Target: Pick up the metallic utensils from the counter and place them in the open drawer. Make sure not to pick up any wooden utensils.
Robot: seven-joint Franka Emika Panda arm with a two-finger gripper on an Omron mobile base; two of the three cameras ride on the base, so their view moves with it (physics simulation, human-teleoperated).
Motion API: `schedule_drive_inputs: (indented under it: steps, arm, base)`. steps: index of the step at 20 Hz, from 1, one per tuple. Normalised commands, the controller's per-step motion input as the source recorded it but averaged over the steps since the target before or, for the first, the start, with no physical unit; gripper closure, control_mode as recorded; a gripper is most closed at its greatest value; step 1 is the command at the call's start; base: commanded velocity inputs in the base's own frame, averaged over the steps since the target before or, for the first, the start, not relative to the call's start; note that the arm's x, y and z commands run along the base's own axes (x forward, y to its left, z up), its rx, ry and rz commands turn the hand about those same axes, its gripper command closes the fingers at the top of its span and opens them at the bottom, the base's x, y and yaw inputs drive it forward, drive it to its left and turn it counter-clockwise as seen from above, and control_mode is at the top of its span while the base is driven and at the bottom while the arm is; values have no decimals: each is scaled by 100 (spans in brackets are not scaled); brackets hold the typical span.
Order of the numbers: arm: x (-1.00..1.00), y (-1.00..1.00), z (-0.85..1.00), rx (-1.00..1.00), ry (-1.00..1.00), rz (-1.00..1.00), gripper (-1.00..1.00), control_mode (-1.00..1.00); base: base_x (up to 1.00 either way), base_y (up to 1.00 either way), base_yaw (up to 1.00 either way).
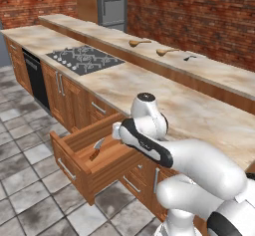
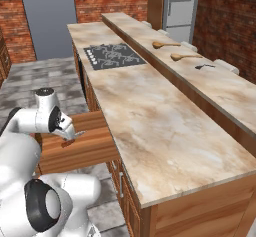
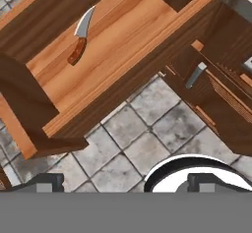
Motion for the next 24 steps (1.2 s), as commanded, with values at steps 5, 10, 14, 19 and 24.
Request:
schedule_drive_inputs:
  steps: [5,10,14,19,24]
  arm:
    - [-23,-3,29,-14,8,49,-100,-100]
    - [-56,-32,0,-1,-7,53,-100,-100]
    - [-57,-31,5,1,-24,36,-100,-100]
    - [-47,-27,16,3,-17,7,-100,-100]
    - [-6,-2,6,2,-1,0,-100,-100]
  base:
    - [0,0,0]
    - [0,0,0]
    - [0,0,0]
    - [0,0,0]
    - [0,0,0]
